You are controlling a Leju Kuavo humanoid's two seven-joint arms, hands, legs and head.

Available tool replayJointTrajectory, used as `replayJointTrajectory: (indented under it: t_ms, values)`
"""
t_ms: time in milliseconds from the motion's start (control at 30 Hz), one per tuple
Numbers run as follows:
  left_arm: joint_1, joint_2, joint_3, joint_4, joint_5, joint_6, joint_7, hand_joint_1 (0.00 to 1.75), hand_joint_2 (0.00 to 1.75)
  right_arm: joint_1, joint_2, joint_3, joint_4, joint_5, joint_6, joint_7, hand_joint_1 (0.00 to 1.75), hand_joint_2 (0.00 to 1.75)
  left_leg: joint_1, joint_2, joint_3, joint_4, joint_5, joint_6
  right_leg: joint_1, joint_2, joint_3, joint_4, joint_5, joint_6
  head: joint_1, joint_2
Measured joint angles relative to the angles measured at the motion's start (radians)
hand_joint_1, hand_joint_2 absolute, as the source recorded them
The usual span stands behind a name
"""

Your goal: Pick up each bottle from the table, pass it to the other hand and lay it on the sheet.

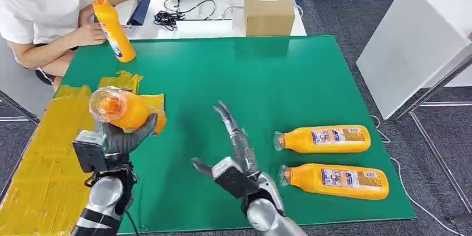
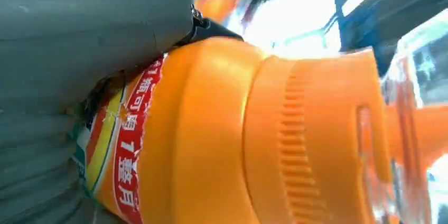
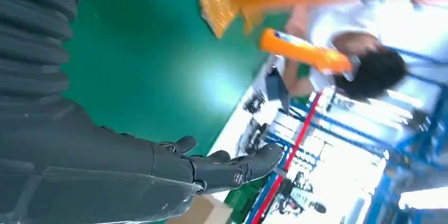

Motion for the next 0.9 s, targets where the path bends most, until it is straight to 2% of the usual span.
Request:
replayJointTrajectory:
  t_ms: [100,200,433,667,700,733,900]
  values:
    - [0.0,0.013,0.014,-0.002,-0.206,0.08,0.036,1.75,1.75,0.041,-0.036,-0.067,-0.108,-0.047,0.059,-0.001,0.0,1.75,0.0,0.0,0.0,0.0,0.0,0.0,0.0,0.0,0.0,0.0,0.0,0.0,0.0,0.0]
    - [-0.002,0.031,0.026,0.002,-0.547,0.128,0.149,1.75,1.75,0.066,-0.064,-0.121,-0.178,-0.131,0.126,-0.007,0.0,1.75,-0.001,0.0,0.001,0.0,0.0,0.0,-0.002,0.0,0.0,0.0,0.0,0.0,0.0,0.0]
    - [-0.009,0.081,0.048,0.074,-1.109,0.135,0.367,1.75,1.75,0.118,-0.118,-0.251,-0.278,-0.165,0.162,-0.016,0.0,1.75,-0.001,0.001,0.001,0.0,0.0,0.0,-0.002,0.001,0.0,0.0,0.0,0.0,-0.001,0.0]
    - [-0.011,0.107,0.034,0.209,-1.224,0.095,0.472,1.75,1.75,0.157,-0.163,-0.378,-0.341,-0.089,0.134,0.001,0.0,1.75,-0.001,0.001,0.0,0.0,0.0,0.0,-0.002,0.001,0.0,0.0,0.0,0.0,0.0,0.0]
    - [-0.013,0.109,0.031,0.229,-1.224,0.087,0.478,0.33,1.75,0.161,-0.164,-0.392,-0.345,-0.082,0.13,0.009,0.0,1.75,-0.001,0.001,0.0,0.0,0.0,0.0,-0.002,0.001,0.0,0.0,0.0,0.0,0.0,0.0]
    - [-0.014,0.11,0.029,0.248,-1.217,0.08,0.483,0.0,1.75,0.164,-0.165,-0.402,-0.348,-0.074,0.127,0.016,0.0,1.75,-0.001,0.001,0.0,0.0,0.0,0.0,-0.002,0.001,0.0,0.0,0.0,0.0,0.0,0.0]
    - [-0.031,0.111,0.023,0.358,-1.176,0.078,0.492,0.0,1.75,0.167,-0.165,-0.44,-0.348,-0.036,0.094,0.045,0.0,1.75,-0.001,0.001,0.0,0.0,0.0,0.0,-0.001,0.001,0.0,0.0,0.0,0.0,0.0,0.0]
